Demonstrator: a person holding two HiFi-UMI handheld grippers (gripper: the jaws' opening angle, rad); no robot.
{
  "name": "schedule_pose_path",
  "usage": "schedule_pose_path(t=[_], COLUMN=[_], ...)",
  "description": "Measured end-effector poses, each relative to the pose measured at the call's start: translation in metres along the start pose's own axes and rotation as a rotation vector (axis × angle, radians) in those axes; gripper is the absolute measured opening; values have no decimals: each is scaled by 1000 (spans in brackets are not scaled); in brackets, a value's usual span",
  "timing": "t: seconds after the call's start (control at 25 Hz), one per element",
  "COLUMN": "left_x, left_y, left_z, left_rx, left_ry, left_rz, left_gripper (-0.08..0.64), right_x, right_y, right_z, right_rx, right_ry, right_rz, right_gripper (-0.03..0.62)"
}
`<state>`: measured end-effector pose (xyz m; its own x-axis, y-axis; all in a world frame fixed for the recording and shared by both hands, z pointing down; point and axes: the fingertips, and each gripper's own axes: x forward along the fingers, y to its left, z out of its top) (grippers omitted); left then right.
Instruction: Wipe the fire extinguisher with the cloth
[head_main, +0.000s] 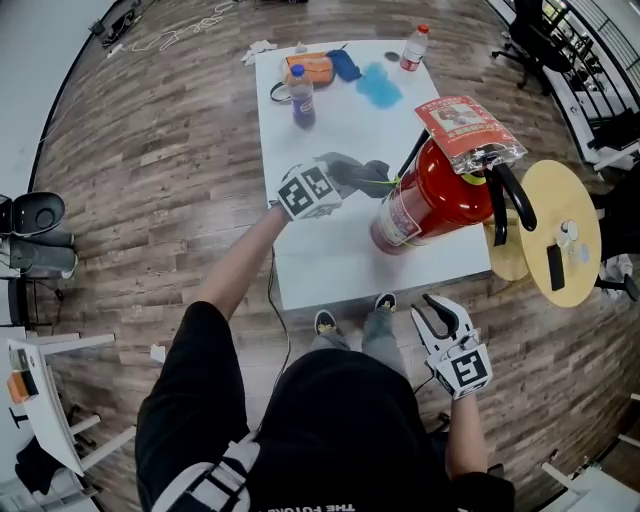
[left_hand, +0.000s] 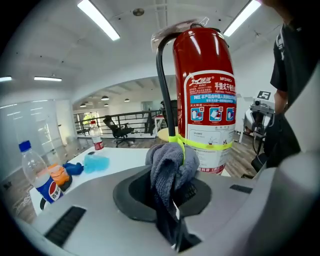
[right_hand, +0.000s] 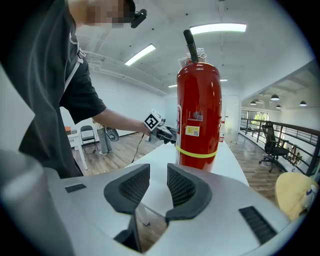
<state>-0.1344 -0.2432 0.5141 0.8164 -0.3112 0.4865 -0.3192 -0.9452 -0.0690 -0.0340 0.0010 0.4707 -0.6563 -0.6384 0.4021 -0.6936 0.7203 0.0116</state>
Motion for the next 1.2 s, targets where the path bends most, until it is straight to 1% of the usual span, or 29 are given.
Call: schedule_pose_path(t=[0.08, 0.12, 0.24, 0.28, 0.32, 0.44, 0.52, 0.64, 0.72, 0.8, 0.84, 0.88, 1.04, 1.16, 1.2], left_x=[-15, -22, -38, -41, -41, -29, -15, -1, -3, -10, -16, -23, -54, -74, -80], left_y=[5, 12, 45, 54, 60, 66, 63, 47, 38, 34, 33, 33, 32, 29, 25], left_z=[-9, -15, -33, -31, -22, 22, 56, 106, 136, 154, 161, 168, 206, 238, 249], left_rx=[-30, -56, -137, -142, -126, 3, 80, 216, 300, 362, 367, 350, 202, 128, 120], left_ry=[-6, -3, 21, 18, 13, 25, 28, 4, -23, -30, -36, -50, -154, -244, -266], left_rz=[5, 22, 101, 110, 106, 89, 68, 22, 10, 15, 15, 17, 68, 89, 88], left_gripper=[63, 63, 63, 63, 63, 63, 63, 63, 63, 63, 63, 63, 63, 63, 63], right_x=[-4, -6, -8, -9, -9, -6, -3, 1, 3, 3, 3, 3, 6, 10, 11], right_y=[0, 1, 5, 7, 9, 16, 21, 25, 25, 25, 24, 24, 26, 29, 29], right_z=[-3, -5, -9, -10, -11, -15, -15, -11, -8, -10, -12, -12, -14, -11, -7], right_rx=[8, 12, 22, 25, 28, 40, 40, 34, 24, 27, 34, 41, 48, 41, 40], right_ry=[-17, -21, -30, -31, -30, -18, -8, -9, -9, -22, -28, -28, -22, -56, -64], right_rz=[-1, -4, -13, -12, -12, -6, 0, 2, -4, -2, -2, -5, -2, 17, 20], right_gripper=[117, 117, 117, 116, 117, 115, 115, 114, 114, 114, 114, 114, 112, 112, 112])
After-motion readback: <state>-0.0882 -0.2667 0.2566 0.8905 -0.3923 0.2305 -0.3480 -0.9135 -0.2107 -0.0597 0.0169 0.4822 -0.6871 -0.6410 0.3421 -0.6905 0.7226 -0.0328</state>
